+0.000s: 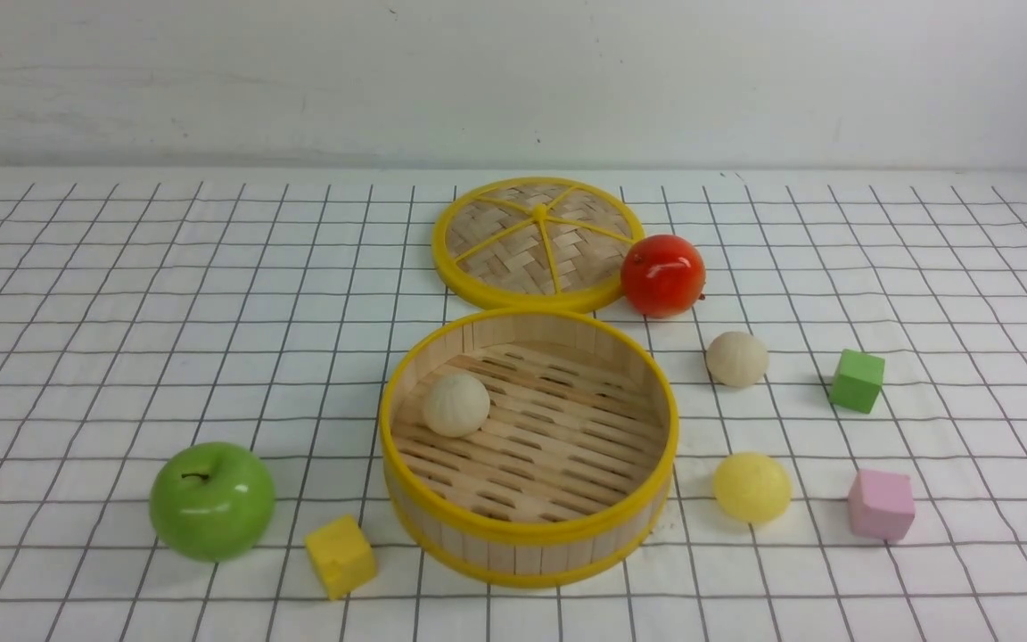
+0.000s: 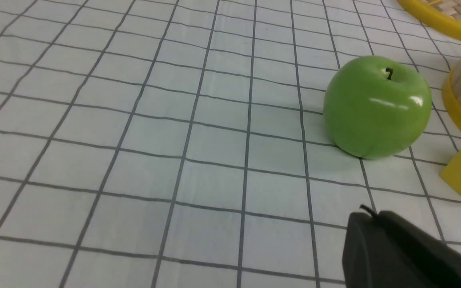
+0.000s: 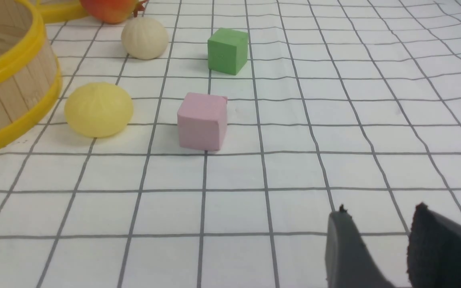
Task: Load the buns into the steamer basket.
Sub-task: Use the right arm to grab a steamed stuffed bun
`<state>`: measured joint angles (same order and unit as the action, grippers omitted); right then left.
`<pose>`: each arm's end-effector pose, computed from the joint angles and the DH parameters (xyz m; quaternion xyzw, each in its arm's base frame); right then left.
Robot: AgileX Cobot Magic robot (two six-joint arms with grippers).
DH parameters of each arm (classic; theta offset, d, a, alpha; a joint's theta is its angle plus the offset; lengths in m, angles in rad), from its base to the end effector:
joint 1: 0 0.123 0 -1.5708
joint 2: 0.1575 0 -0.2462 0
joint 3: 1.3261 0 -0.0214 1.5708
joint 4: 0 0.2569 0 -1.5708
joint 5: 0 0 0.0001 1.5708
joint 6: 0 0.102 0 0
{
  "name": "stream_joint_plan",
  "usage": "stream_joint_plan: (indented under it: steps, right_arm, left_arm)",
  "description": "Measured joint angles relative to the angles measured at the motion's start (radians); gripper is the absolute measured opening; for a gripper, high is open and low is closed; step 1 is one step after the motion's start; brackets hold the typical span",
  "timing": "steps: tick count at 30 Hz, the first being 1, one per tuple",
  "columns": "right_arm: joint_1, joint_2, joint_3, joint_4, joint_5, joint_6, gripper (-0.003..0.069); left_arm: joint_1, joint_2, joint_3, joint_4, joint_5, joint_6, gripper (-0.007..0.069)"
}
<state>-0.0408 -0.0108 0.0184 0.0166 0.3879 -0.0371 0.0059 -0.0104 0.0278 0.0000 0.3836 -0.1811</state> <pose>0.1079 -0.0038 0.1697 0.0058 0.8073 -0.0159 0.5900 0.1082 0.0006 0.1668 -0.0755 0.8054 -0.0514 0.5857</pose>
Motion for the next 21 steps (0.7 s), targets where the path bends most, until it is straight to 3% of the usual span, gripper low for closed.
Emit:
stream_joint_plan:
  steps: [16,21]
  right_arm:
    - [0.000,0.000,0.002,-0.003,-0.022,0.000,0.0241]
    - [0.000,0.000,0.010,0.014,-0.223,0.006,0.0241]
  left_arm:
    - [0.000,0.000,0.000,0.000,0.000,0.000,0.0021]
    - [0.000,0.000,0.000,0.000,0.000,0.000,0.0029]
